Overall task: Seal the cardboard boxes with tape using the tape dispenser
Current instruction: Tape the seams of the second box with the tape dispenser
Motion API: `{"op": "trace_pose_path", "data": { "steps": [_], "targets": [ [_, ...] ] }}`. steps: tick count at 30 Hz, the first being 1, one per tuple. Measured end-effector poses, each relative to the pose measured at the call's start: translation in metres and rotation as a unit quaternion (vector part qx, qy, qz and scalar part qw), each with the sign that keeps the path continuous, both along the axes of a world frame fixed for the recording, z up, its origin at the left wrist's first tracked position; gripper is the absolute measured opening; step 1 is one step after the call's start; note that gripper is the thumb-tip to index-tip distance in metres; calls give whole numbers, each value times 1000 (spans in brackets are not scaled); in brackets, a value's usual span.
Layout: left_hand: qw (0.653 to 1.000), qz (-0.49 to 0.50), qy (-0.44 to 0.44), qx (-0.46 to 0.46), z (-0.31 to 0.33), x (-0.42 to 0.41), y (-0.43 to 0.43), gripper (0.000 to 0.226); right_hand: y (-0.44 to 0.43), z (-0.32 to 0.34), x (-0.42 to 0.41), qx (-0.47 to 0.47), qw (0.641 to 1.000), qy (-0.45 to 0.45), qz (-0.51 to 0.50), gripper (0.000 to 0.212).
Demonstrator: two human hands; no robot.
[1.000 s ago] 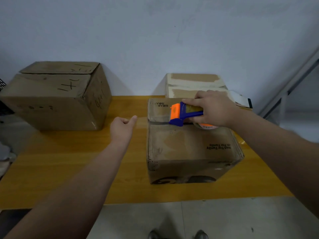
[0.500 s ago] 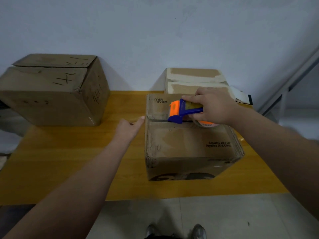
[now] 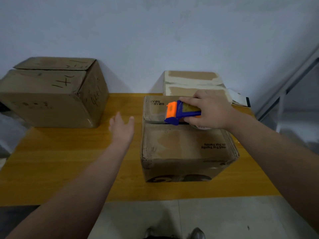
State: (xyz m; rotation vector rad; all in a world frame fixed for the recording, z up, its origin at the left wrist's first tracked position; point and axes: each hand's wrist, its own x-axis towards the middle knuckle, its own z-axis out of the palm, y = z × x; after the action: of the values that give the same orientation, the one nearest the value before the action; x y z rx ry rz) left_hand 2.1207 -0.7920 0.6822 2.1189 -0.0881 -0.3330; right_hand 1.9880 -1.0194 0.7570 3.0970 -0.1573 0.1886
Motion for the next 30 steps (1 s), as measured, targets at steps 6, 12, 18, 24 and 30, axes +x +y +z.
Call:
{"op": "trace_pose_path", "data": {
  "steps": [6,12,18,24,30],
  "targets": [
    [981,-177,59,-55,2,-36,-16,81,4,11,7,141,989,23,-33,54],
    [911,-341,-142,185,17,-39,-16,131,-25,29,40,251,958,125,-62,75],
    [833,-443,-159,292,18,-52,-15,146,-50,26,74,360,875,320,-48,93],
    [847,-400,-164,309,20,-52,-20,149,-62,16,85,351,862,366,11,76],
    [813,-422,-185,355,20,-42,-27,146,-69,6,82,390,859,330,28,73]
  ]
}}
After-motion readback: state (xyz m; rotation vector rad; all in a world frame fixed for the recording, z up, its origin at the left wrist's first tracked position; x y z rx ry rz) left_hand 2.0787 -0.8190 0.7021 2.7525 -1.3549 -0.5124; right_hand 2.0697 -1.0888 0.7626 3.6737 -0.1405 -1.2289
